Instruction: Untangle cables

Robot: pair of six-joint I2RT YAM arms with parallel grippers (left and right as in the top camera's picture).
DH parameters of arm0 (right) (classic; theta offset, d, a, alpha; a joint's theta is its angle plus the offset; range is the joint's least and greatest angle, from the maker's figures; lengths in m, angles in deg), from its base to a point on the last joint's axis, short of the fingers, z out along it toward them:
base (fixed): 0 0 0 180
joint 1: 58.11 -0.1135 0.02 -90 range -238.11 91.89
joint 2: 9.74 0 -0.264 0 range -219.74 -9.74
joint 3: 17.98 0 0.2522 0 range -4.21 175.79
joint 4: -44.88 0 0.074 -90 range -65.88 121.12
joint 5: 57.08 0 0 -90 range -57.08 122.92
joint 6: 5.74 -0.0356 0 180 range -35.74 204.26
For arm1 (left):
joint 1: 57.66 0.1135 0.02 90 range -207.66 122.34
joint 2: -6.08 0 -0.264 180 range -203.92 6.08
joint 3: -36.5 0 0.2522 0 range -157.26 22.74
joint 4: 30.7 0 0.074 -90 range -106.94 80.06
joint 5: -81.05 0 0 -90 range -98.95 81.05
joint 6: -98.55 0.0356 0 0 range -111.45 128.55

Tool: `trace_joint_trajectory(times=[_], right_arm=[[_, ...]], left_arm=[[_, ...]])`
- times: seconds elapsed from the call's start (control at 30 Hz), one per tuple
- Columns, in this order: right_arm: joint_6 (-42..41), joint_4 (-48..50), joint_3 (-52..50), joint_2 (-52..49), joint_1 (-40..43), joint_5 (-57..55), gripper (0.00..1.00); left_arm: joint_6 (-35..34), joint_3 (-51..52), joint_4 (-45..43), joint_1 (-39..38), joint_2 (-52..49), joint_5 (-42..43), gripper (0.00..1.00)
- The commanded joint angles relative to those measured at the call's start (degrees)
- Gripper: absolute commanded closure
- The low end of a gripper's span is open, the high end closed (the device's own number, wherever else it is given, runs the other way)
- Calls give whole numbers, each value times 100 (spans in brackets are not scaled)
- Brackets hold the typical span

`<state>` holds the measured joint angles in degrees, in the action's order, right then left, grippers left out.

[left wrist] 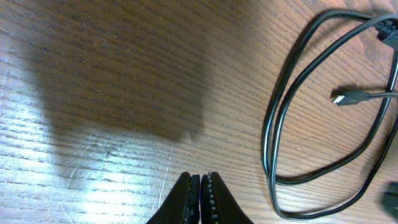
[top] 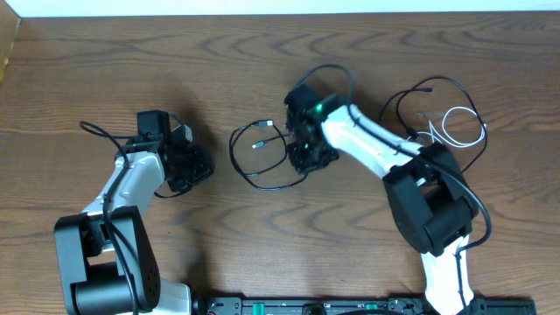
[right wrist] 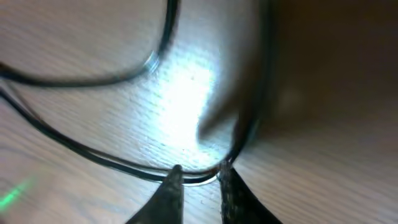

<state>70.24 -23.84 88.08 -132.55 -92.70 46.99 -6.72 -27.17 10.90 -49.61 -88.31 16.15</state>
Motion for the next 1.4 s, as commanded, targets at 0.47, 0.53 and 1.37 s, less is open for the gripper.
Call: trace_joint_trajectory(times=[0.47, 0.53, 1.37], right_arm=[[-157, 0, 503, -15, -181, -1071, 37], [-177, 122, 503, -15, -256, -1075, 34], [3591, 1696, 503, -754, -645, -1818, 18]], left_arm=[[-55, 22, 11, 22, -35, -74, 92], [-55, 22, 11, 22, -35, -74, 92], [-55, 22, 81, 22, -35, -72, 91]])
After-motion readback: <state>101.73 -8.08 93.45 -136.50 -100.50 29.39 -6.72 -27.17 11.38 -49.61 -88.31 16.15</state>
